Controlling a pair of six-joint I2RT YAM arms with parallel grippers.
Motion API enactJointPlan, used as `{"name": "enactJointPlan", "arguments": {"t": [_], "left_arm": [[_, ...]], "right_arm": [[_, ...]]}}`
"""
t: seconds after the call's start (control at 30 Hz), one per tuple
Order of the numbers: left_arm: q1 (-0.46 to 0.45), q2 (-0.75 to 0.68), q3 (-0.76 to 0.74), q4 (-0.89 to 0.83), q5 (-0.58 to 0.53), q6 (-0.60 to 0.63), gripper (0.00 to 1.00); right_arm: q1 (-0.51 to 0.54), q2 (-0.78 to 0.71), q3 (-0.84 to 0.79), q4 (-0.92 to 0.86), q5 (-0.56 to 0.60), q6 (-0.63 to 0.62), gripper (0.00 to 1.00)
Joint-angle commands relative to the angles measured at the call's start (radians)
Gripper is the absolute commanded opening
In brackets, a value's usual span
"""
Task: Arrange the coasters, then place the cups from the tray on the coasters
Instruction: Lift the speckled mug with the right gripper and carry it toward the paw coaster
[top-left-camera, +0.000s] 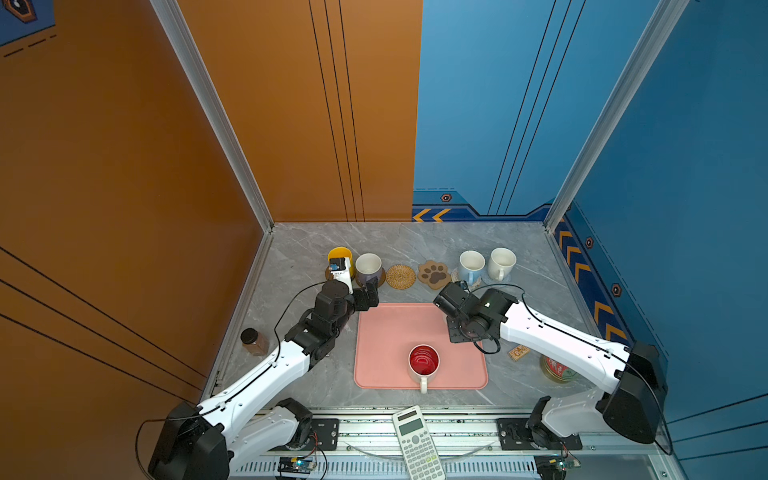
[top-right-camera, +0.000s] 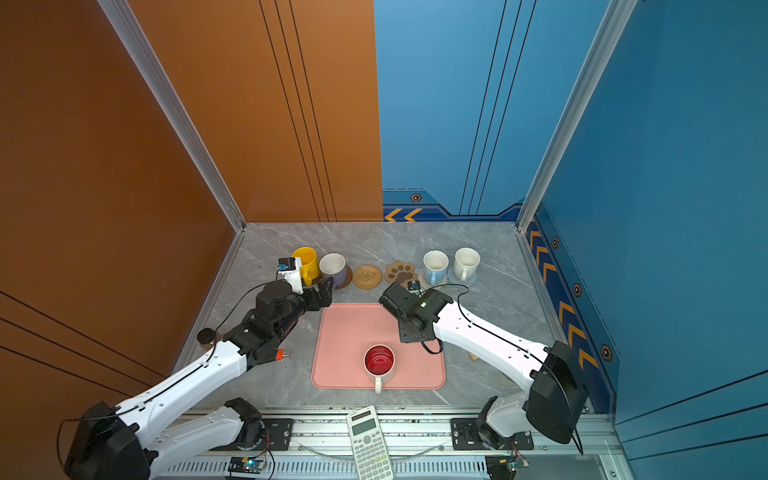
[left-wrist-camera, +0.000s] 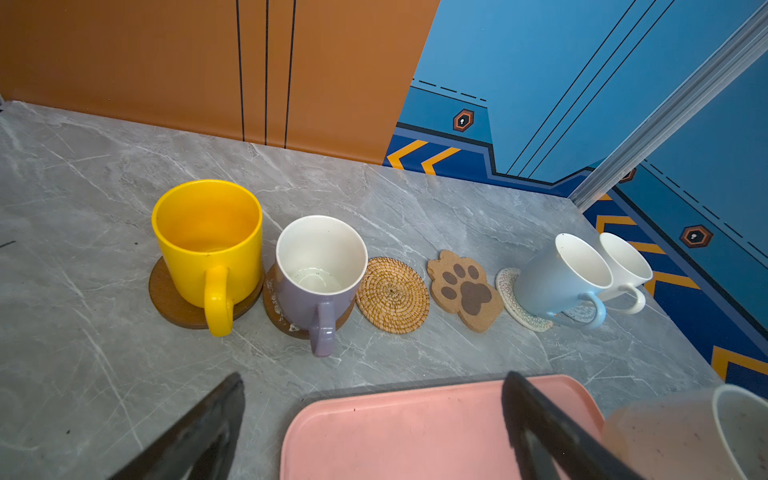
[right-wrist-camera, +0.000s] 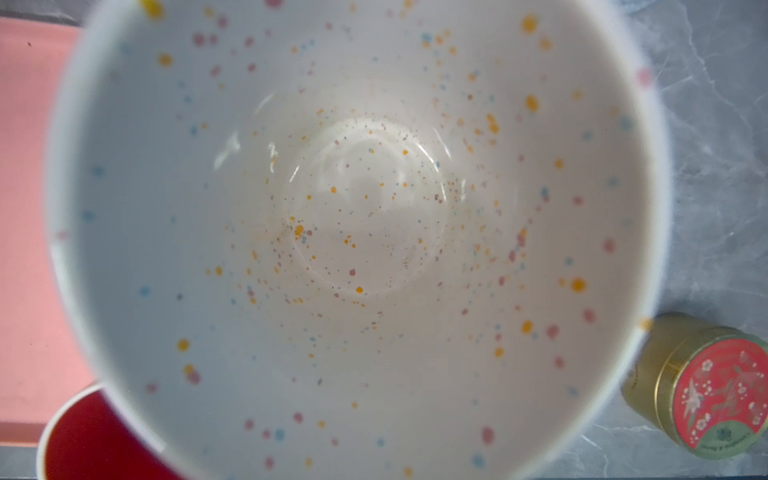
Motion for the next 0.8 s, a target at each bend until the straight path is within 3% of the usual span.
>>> {"name": "enactJointPlan", "arguments": {"t": [0.0, 0.37, 0.77], "left_arm": [[0.012, -0.019, -0.013, -0.026, -0.016, 0.006, 0.97], [0.024, -0.061, -0.027, -0.038, -0.02, 0.011, 0.97], [0.042, -0.103, -0.044, -0.056, -0.028, 0.013, 0.97]], "right_arm": [[-0.04, 0.051, 0.106, 0.002, 0.057, -0.115, 0.0], [-0.121, 0.31, 0.402, 0.015, 0.018, -0.236, 0.0], [-0.213, 0.545, 0.661, 0.014, 0.003, -0.273, 0.0]]}}
